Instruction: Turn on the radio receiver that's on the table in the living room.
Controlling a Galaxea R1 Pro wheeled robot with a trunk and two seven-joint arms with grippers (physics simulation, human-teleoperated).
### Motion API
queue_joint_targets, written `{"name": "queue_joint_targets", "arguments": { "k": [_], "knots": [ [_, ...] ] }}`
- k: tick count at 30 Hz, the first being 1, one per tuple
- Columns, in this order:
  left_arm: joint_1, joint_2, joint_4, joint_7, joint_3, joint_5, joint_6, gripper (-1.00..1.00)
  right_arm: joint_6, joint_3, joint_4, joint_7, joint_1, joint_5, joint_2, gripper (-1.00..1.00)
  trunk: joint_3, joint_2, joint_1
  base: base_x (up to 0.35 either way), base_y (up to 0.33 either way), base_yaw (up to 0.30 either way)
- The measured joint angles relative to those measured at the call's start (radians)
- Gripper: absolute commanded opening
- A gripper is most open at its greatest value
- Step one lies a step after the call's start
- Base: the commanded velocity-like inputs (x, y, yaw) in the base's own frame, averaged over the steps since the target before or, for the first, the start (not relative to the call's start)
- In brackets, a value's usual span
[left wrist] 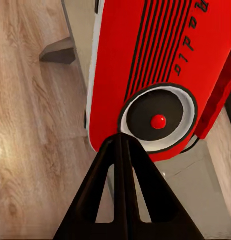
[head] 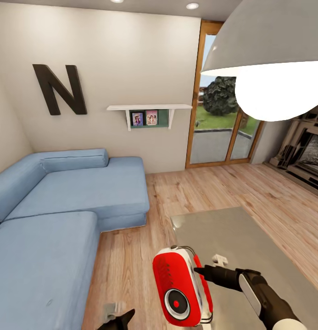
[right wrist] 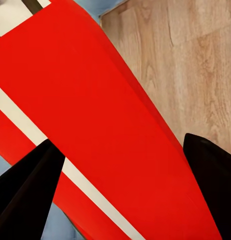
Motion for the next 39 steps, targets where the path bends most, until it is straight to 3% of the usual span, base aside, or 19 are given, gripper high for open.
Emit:
{"name": "queue_joint_targets", "arguments": {
  "k": [8,11,15,28,39],
  "knots": [
    [0.000,0.000,-0.001,-0.004,-0.017,0.002,0.001,-1.00,-0.001,0.000,-0.003,-0.004,0.000,0.007,0.048,-1.00,0.000,0.000,0.000,0.000,0.000,0.000],
    [0.000,0.000,-0.002,-0.006,-0.028,0.003,0.001,-1.00,0.002,0.002,-0.003,-0.010,0.000,0.006,0.081,-1.00,0.000,0.000,0.000,0.000,0.000,0.000],
    [0.000,0.001,-0.005,-0.002,-0.050,0.003,0.001,-1.00,-0.002,0.006,0.000,-0.084,0.000,0.013,0.115,-1.00,0.000,0.000,0.000,0.000,0.000,0.000],
    [0.000,0.005,-0.005,0.005,-0.047,0.003,0.000,-1.00,-0.002,0.008,0.022,-0.103,0.000,0.009,0.123,-1.00,0.000,0.000,0.000,0.000,0.000,0.000],
    [0.000,0.003,-0.001,0.049,-0.036,0.003,-0.010,-1.00,-0.001,0.009,0.027,-0.100,0.000,0.008,0.124,-1.00,0.000,0.000,0.000,0.000,0.000,0.000]
  ]
}}
